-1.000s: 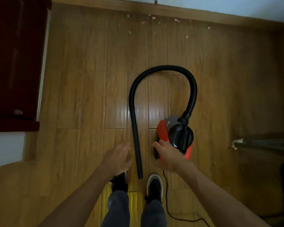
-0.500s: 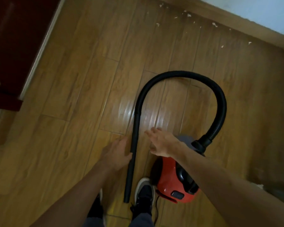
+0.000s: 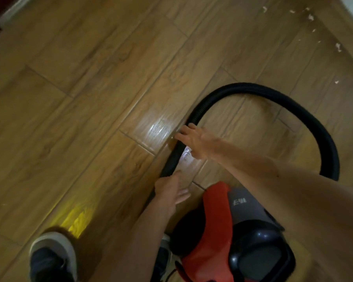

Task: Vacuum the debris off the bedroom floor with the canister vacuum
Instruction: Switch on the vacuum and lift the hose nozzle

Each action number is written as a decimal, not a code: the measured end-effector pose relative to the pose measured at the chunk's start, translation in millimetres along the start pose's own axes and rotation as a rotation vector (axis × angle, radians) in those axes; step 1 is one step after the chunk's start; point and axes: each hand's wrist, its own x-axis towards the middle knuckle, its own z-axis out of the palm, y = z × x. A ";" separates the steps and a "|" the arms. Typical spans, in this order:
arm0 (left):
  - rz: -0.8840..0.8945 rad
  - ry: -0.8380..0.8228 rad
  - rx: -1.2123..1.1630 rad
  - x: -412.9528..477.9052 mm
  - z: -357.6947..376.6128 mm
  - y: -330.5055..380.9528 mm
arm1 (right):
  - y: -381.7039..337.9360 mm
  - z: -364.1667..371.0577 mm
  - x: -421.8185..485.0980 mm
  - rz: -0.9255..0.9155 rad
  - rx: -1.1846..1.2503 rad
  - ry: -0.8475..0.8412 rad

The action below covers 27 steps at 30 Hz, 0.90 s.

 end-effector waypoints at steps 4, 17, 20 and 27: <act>-0.146 -0.097 -0.495 16.9 13.5 5.1 | 16.8 10.4 26.3 -0.035 -0.145 0.045; -0.219 0.076 -0.967 40.4 18.8 35.7 | 34.6 24.6 54.3 -0.022 -0.252 0.043; -0.150 0.093 -0.973 38.8 18.3 40.2 | 35.7 25.0 48.9 -0.009 -0.193 0.086; 0.130 0.145 -0.863 17.3 13.3 91.9 | 42.1 -0.7 3.2 0.109 0.110 0.307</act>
